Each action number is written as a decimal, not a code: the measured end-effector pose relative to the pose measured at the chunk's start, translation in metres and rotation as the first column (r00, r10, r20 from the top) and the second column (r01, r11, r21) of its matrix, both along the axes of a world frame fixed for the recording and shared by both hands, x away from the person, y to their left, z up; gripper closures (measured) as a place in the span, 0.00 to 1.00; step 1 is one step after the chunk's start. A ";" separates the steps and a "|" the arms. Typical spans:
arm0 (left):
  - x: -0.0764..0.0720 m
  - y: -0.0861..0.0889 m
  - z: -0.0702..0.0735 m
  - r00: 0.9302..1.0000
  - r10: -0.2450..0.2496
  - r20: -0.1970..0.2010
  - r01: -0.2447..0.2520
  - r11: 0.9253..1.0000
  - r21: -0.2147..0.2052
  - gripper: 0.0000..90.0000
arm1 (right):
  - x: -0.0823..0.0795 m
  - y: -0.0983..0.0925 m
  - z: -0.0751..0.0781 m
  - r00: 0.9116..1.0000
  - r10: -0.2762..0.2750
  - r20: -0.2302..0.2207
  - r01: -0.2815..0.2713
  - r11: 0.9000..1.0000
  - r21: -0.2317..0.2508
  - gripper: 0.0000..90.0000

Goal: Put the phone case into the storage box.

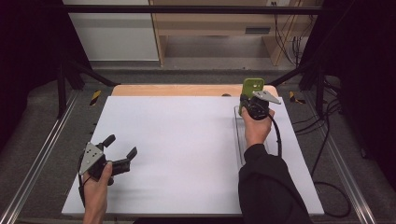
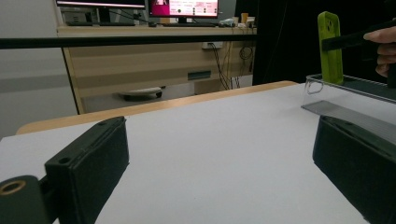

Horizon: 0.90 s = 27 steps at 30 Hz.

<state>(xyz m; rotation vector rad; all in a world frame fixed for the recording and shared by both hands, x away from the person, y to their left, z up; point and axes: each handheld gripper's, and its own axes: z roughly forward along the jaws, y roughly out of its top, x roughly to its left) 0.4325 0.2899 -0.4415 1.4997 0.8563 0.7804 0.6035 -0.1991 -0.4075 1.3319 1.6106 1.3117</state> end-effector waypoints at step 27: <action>0.000 0.001 0.001 1.000 -0.001 0.004 0.001 1.000 -0.002 0.04 | 0.006 0.003 -0.010 0.999 -0.017 -0.028 0.017 1.000 -0.010 0.98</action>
